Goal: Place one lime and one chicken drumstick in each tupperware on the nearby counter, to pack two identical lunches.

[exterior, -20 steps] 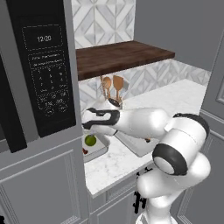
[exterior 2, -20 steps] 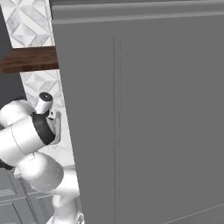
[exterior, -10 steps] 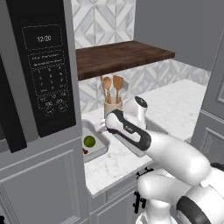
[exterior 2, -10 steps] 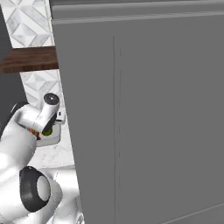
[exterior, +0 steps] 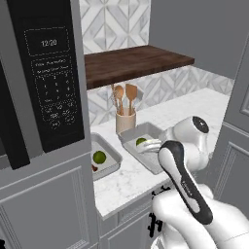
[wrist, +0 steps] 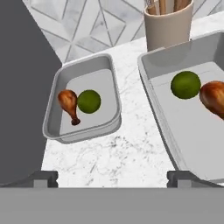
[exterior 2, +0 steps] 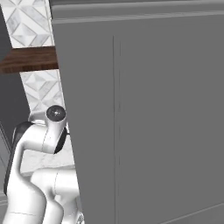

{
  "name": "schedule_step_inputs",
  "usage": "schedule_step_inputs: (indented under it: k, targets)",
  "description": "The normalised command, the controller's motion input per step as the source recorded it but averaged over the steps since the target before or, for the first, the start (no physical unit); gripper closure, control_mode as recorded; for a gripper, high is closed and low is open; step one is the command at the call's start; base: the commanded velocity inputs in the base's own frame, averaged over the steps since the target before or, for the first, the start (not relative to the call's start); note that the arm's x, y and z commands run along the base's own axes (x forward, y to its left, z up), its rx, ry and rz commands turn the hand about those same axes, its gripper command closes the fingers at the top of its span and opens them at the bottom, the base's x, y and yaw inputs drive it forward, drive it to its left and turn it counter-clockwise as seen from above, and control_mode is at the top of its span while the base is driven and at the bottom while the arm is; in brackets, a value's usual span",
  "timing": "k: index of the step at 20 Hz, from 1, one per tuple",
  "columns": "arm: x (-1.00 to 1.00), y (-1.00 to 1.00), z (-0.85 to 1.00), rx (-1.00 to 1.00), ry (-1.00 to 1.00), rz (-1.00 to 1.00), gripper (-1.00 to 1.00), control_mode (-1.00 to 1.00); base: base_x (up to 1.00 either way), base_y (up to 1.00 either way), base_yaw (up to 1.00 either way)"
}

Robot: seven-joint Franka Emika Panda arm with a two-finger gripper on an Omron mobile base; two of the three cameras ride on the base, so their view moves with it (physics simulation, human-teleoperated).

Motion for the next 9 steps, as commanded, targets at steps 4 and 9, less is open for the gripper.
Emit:
schedule_step_inputs:
  k: [4, 9]
  targets:
    - [-0.7, -0.51, 0.47, -0.03, 0.04, -0.27, -1.0, -1.0, 0.0, 0.0, 0.0]
    - [-0.51, -0.19, -0.08, -0.15, -0.04, -0.27, -1.0, -1.0, 0.0, 0.0, 0.0]
